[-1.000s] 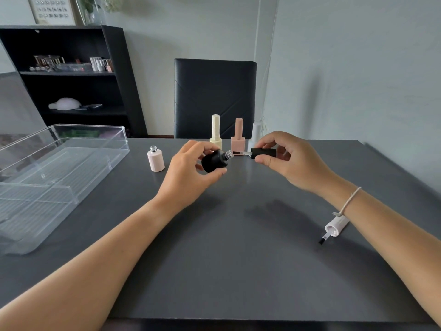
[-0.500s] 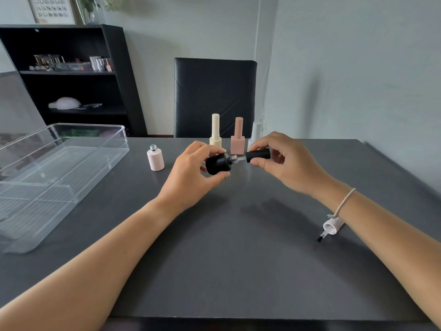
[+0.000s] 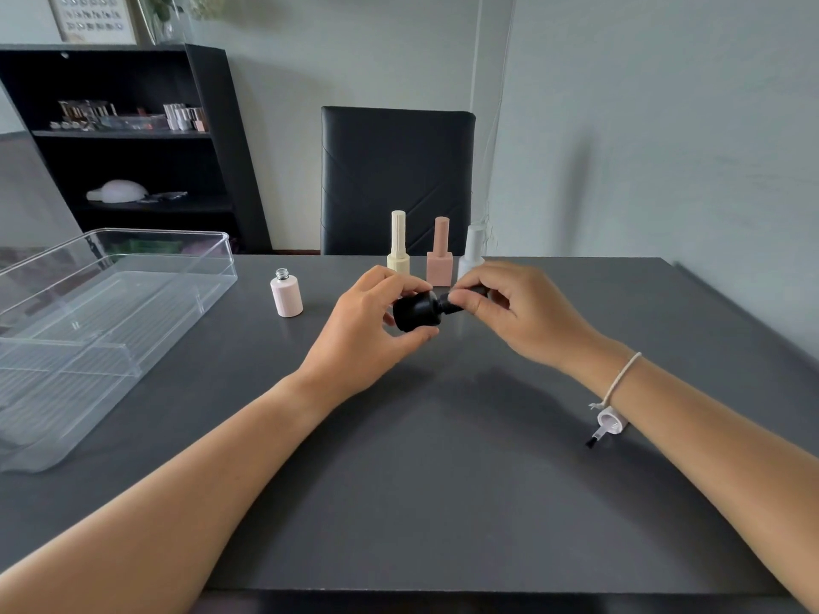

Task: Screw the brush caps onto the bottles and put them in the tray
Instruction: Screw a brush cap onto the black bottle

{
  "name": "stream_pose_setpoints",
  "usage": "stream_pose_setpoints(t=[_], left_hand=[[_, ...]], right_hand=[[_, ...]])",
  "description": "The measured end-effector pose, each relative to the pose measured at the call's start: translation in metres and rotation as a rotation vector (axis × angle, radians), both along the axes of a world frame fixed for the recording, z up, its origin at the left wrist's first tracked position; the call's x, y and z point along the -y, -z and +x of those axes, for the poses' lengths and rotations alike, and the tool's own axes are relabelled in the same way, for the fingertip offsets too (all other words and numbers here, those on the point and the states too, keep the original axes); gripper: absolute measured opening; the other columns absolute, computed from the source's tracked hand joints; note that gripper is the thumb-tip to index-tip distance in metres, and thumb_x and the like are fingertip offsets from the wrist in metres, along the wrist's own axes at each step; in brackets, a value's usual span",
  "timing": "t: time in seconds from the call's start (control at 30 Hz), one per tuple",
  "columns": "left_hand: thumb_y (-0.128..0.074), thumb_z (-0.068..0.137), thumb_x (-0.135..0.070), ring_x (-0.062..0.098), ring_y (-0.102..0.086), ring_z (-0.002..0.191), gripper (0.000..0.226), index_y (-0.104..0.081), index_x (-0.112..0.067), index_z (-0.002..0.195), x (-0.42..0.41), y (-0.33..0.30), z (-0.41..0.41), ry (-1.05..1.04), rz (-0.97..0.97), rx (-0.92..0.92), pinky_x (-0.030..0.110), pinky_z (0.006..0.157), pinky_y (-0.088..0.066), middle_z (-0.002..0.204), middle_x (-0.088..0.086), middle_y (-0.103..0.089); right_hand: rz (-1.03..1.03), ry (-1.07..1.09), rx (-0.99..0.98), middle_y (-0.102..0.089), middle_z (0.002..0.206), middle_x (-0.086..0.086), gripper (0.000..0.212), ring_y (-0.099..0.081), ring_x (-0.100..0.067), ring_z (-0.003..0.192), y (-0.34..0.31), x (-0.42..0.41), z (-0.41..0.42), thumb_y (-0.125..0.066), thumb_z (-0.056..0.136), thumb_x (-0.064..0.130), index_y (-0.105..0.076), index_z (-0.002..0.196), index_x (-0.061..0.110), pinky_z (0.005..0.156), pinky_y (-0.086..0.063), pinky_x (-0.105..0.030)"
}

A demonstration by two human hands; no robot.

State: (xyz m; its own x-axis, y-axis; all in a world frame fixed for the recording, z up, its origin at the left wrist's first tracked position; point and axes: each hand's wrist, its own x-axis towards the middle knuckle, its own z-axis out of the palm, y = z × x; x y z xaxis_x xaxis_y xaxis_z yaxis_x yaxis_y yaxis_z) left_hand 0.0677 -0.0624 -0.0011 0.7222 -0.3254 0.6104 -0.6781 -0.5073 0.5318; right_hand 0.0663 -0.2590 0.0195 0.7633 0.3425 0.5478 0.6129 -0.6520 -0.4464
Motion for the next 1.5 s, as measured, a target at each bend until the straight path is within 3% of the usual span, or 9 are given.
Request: stream_pose_setpoints(t=[0.1,0.23,0.4,0.63,0.87,0.97,1.13,1.37,1.5], left_hand=[[-0.076,0.072,-0.018,0.004,-0.054,0.09,0.037,-0.063,-0.02,0.106,0.0015,-0.0002,-0.0014,0.003,0.003,-0.002,0.014,0.074,-0.046,0.099,-0.003,-0.055],[-0.076,0.072,-0.018,0.007,-0.054,0.09,0.037,-0.063,-0.019,0.106,0.0007,-0.0006,-0.0014,-0.005,-0.027,0.011,0.014,0.074,-0.046,0.099,-0.002,-0.057],[-0.077,0.072,-0.018,0.006,-0.053,0.09,0.037,-0.063,-0.019,0.106,-0.0001,-0.0003,-0.0009,-0.005,-0.022,0.019,0.013,0.074,-0.046,0.099,-0.002,-0.057],[-0.076,0.072,-0.018,0.005,-0.053,0.09,0.037,-0.063,-0.02,0.106,0.0001,-0.0007,-0.0008,-0.006,-0.02,0.015,0.013,0.074,-0.046,0.1,-0.002,-0.057],[-0.077,0.072,-0.019,0.006,-0.053,0.091,0.036,-0.062,-0.023,0.105,-0.0017,-0.0001,0.0,-0.013,-0.02,0.009,0.012,0.074,-0.045,0.099,-0.004,-0.057],[-0.077,0.071,-0.019,0.007,-0.054,0.09,0.037,-0.062,-0.022,0.105,-0.0018,0.0009,0.0004,-0.012,-0.016,0.009,0.013,0.075,-0.046,0.099,-0.004,-0.057],[-0.077,0.071,-0.019,0.008,-0.054,0.089,0.037,-0.062,-0.022,0.105,-0.0016,0.001,0.0005,-0.008,-0.011,0.004,0.013,0.074,-0.046,0.1,-0.004,-0.056],[-0.077,0.071,-0.018,0.008,-0.054,0.09,0.037,-0.062,-0.022,0.105,-0.0014,0.0006,-0.0002,-0.01,-0.021,-0.003,0.011,0.074,-0.045,0.1,-0.002,-0.058],[-0.076,0.072,-0.019,0.009,-0.055,0.089,0.037,-0.062,-0.022,0.106,-0.0016,0.0004,-0.0006,-0.005,-0.009,-0.006,0.014,0.074,-0.047,0.1,-0.003,-0.057]], right_hand=[[0.011,-0.011,-0.038,-0.064,0.074,0.002,0.044,-0.052,-0.013,0.062,-0.0013,-0.0021,-0.0032,-0.042,0.086,0.051,-0.067,0.089,0.015,0.06,-0.043,-0.036],[0.029,-0.062,-0.097,-0.052,0.073,0.036,0.021,-0.047,-0.002,0.061,0.0026,0.004,-0.0012,-0.059,0.085,0.03,-0.054,0.104,0.025,0.059,-0.034,-0.013],[0.037,-0.054,-0.098,-0.048,0.06,0.02,0.013,-0.038,-0.008,0.052,0.0033,0.0056,-0.0004,-0.058,0.084,0.018,-0.05,0.092,0.025,0.052,-0.029,-0.018],[0.033,0.011,-0.069,-0.048,0.05,0.019,0.036,-0.039,-0.006,0.045,0.0016,0.0057,-0.0001,-0.037,0.083,0.062,-0.05,0.069,0.032,0.048,-0.029,-0.018],[0.039,-0.029,-0.035,-0.048,0.065,0.018,0.011,-0.04,-0.007,0.05,0.0026,0.0062,-0.0014,-0.055,0.08,0.029,-0.049,0.088,0.032,0.051,-0.027,-0.014],[0.036,0.0,-0.035,-0.049,0.058,0.017,0.007,-0.042,-0.007,0.05,0.0029,0.0067,-0.0001,-0.056,0.086,0.029,-0.054,0.084,0.023,0.049,-0.029,-0.016],[0.025,0.049,-0.058,-0.038,0.047,0.009,0.037,-0.036,-0.008,0.044,0.0017,0.0052,-0.0017,-0.038,0.086,0.054,-0.044,0.061,0.028,0.048,-0.029,-0.023],[-0.014,-0.022,-0.028,-0.051,0.064,0.029,0.015,-0.039,-0.01,0.048,0.0022,0.0052,-0.0043,-0.06,0.084,0.019,-0.047,0.089,0.026,0.046,-0.029,-0.017],[0.005,0.023,-0.039,-0.046,0.049,0.012,0.017,-0.039,-0.009,0.048,0.003,0.0055,-0.0028,-0.055,0.089,0.032,-0.054,0.079,0.018,0.048,-0.03,-0.022]])
